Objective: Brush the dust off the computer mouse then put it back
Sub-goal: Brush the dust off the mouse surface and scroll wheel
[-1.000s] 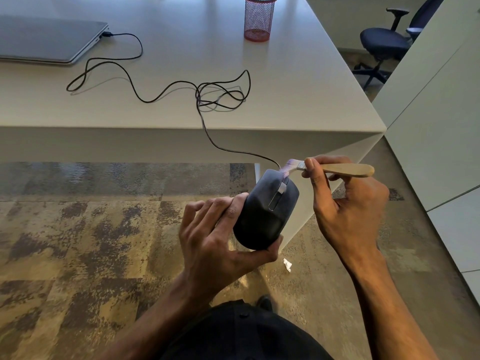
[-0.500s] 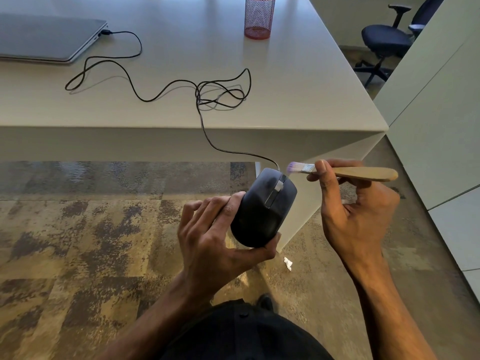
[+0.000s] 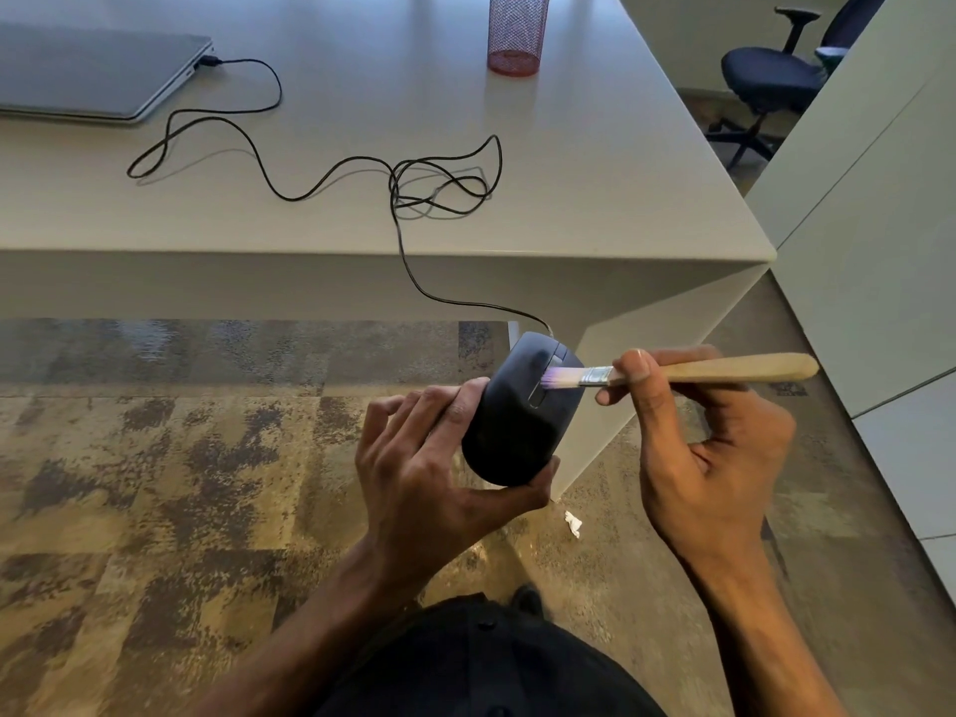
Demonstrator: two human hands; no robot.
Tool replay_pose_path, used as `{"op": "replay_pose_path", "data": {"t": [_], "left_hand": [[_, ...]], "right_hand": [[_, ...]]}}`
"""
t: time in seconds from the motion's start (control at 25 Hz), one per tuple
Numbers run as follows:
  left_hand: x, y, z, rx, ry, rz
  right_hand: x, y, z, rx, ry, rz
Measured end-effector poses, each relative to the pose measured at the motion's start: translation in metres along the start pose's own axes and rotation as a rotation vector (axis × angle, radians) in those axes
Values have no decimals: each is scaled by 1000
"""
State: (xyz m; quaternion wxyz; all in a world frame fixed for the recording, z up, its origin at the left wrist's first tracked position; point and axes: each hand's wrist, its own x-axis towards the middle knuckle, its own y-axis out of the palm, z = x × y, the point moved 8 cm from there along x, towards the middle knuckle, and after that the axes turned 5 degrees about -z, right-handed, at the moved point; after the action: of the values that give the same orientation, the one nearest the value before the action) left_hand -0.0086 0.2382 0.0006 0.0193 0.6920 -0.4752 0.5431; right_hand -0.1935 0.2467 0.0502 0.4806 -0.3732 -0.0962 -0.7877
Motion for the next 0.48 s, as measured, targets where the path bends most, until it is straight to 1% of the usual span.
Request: {"op": "replay_pose_path", "data": {"t": [0.28, 0.48], "left_hand": [[2, 2, -1, 23, -5, 30], [1, 0, -1, 45, -19, 58]], "right_hand": [[0, 6, 3, -96, -20, 40], [-5, 18, 15, -44, -44, 162]]}}
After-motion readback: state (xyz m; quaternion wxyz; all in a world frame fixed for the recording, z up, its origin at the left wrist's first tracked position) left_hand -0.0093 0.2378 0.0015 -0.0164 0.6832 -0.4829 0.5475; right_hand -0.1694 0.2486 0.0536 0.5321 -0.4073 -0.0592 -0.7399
